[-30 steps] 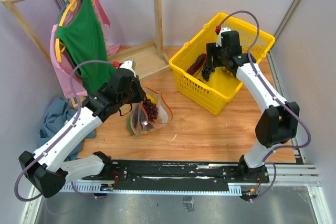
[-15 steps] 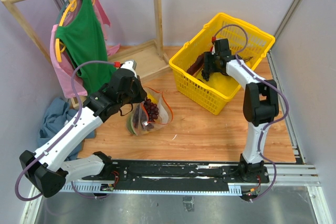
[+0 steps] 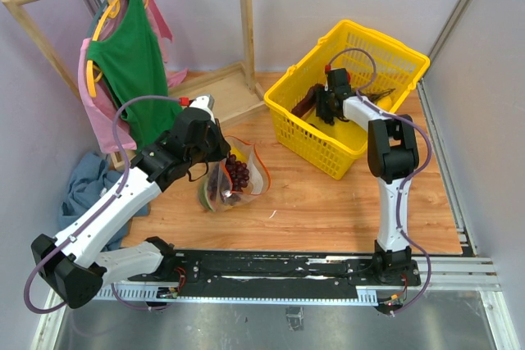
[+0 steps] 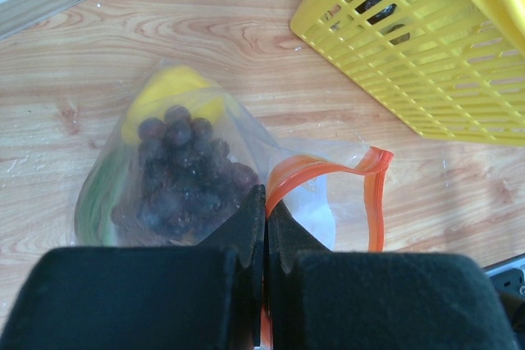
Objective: Place the food in the zip-top bag and seal the zipper
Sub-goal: Pick up the fake fruit from the bin.
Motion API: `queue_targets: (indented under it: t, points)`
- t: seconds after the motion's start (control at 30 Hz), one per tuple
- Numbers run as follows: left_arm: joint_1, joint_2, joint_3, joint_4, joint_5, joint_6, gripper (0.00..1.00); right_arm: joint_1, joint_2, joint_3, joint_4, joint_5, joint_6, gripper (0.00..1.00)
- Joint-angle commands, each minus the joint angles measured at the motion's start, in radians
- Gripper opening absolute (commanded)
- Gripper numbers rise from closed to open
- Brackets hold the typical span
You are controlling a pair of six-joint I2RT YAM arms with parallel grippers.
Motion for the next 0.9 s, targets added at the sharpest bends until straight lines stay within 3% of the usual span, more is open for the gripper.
queue_targets:
  t: [0.0, 0.13, 0.23, 0.63, 0.87]
  points:
    - [0.006, -0.011, -0.007, 0.028, 0.002, -0.006, 0.0, -0.025, 0.038, 0.033, -0.021, 0.004, -0.001, 0.41]
    - [0.005, -0.018, -0.008, 0.028, 0.001, -0.009, 0.0, -0.026, -0.011, 0.021, -0.04, 0.002, -0.031, 0.14]
    - [0.005, -0.021, -0.005, 0.028, 0.003, -0.009, 0.0, -0.028, -0.072, 0.001, -0.042, -0.006, -0.059, 0.04]
    - [0.005, -0.037, -0.008, 0.035, 0.015, -0.015, 0.0, -0.026, -0.395, -0.098, -0.135, -0.037, -0.14, 0.01]
    - [0.006, -0.034, -0.021, 0.056, 0.032, -0.019, 0.0, 0.0, -0.623, -0.208, -0.168, -0.128, -0.069, 0.01]
